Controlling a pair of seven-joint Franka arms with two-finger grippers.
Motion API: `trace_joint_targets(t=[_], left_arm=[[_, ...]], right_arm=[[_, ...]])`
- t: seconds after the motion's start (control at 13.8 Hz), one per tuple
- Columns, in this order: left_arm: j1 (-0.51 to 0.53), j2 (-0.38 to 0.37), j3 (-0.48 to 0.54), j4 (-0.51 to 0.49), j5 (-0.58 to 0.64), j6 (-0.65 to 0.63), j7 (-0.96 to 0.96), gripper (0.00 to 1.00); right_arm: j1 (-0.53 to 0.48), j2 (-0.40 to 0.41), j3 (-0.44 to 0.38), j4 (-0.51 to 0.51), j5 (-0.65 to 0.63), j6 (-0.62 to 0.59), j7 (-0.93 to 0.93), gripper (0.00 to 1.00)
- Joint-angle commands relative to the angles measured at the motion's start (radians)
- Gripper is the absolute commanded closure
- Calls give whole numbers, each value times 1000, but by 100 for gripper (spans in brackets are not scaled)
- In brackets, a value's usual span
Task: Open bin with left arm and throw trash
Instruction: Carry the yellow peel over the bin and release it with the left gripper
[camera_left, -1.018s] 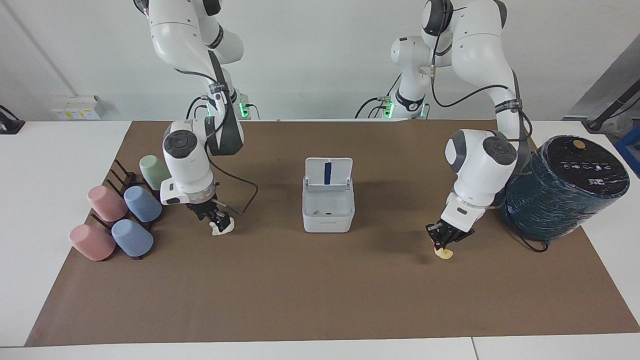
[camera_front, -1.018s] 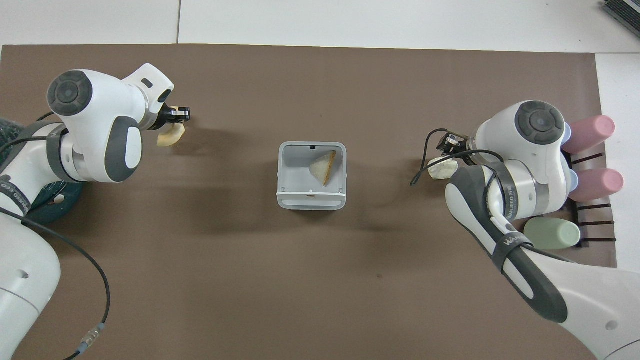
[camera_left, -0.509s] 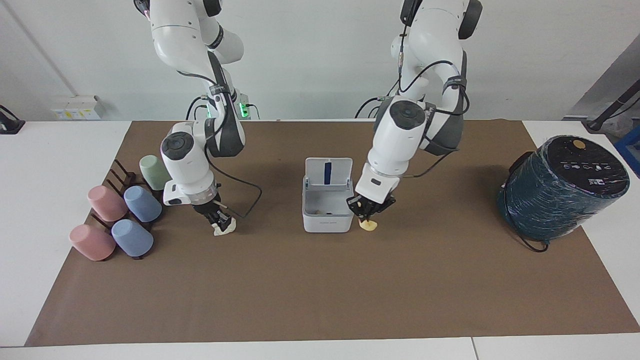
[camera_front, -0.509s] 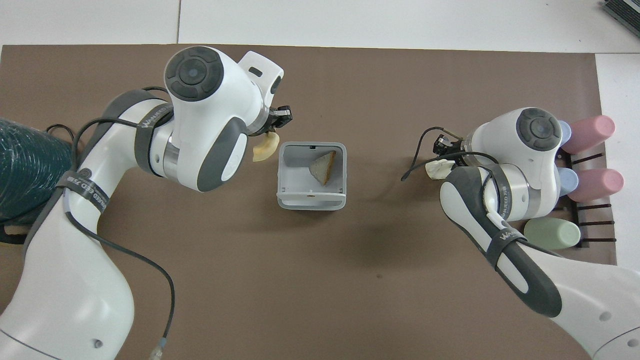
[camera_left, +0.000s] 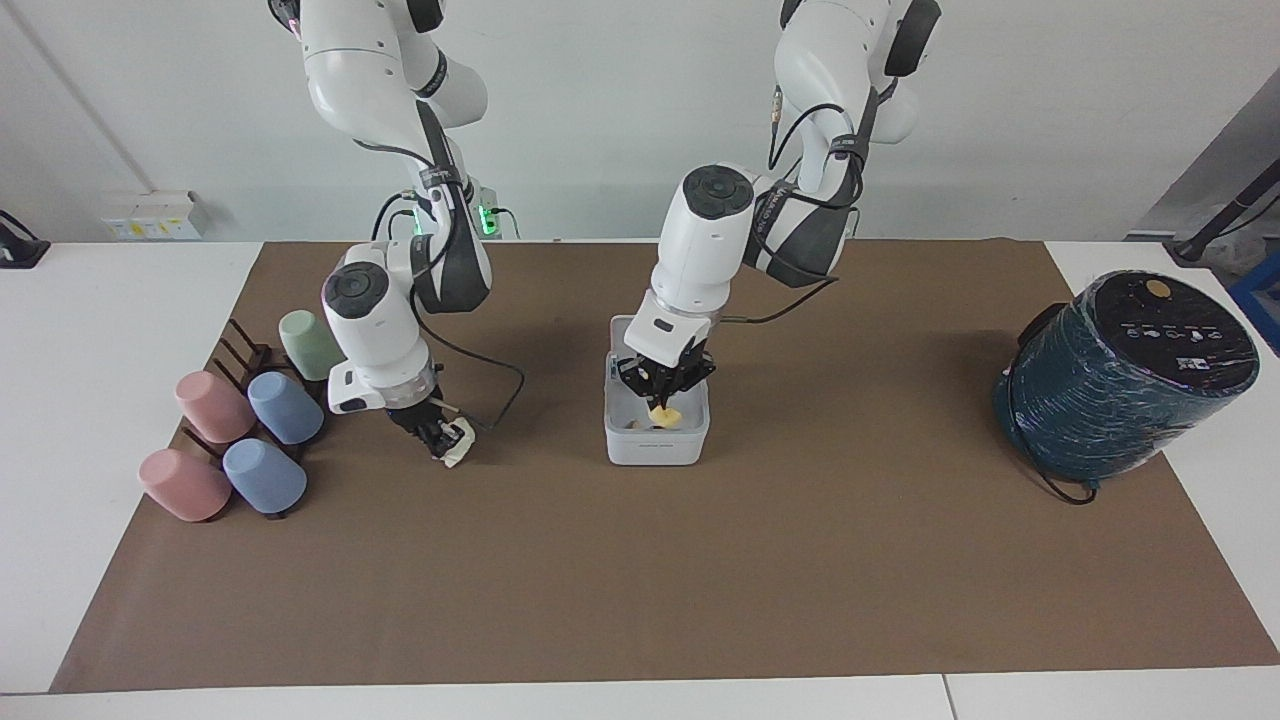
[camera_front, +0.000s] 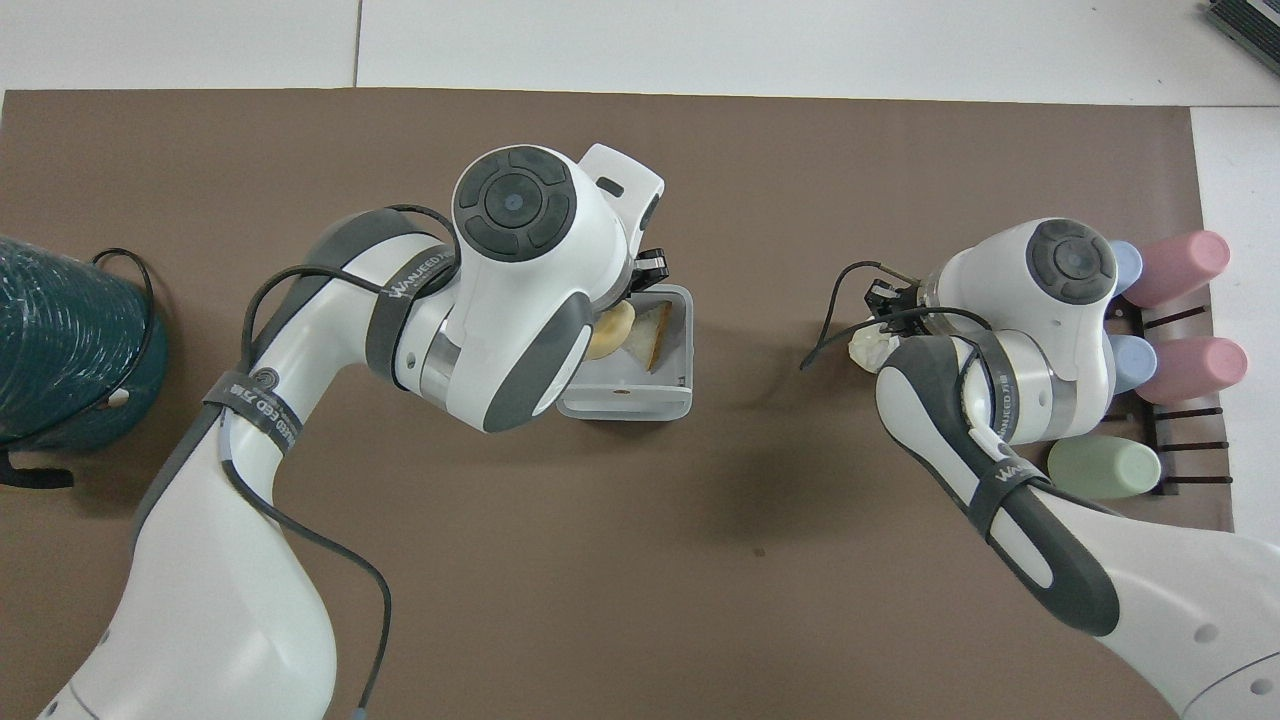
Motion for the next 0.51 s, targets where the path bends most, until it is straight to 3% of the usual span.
trace_joint_targets(t=[0.0, 0.07, 0.15, 0.29, 0.44], left_arm=[[-15, -46, 14, -54, -13, -19, -6, 41], [-15, -46, 12, -47, -13, -29, -5, 26], [-15, -45, 12, -42, -13, -45, -5, 5], [-4, -40, 12, -24, -8, -80, -3, 0], [14, -37, 23, 43, -7, -156, 4, 5]], right_arm=[[-15, -25, 7, 33, 20, -56, -88, 100], [-15, -33, 6, 38, 20, -65, -102, 100], [-14, -37, 6, 38, 19, -65, -105, 100], [-12, -37, 6, 43, 5, -63, -106, 100], [-12, -53, 7, 64, 5, -71, -112, 100]])
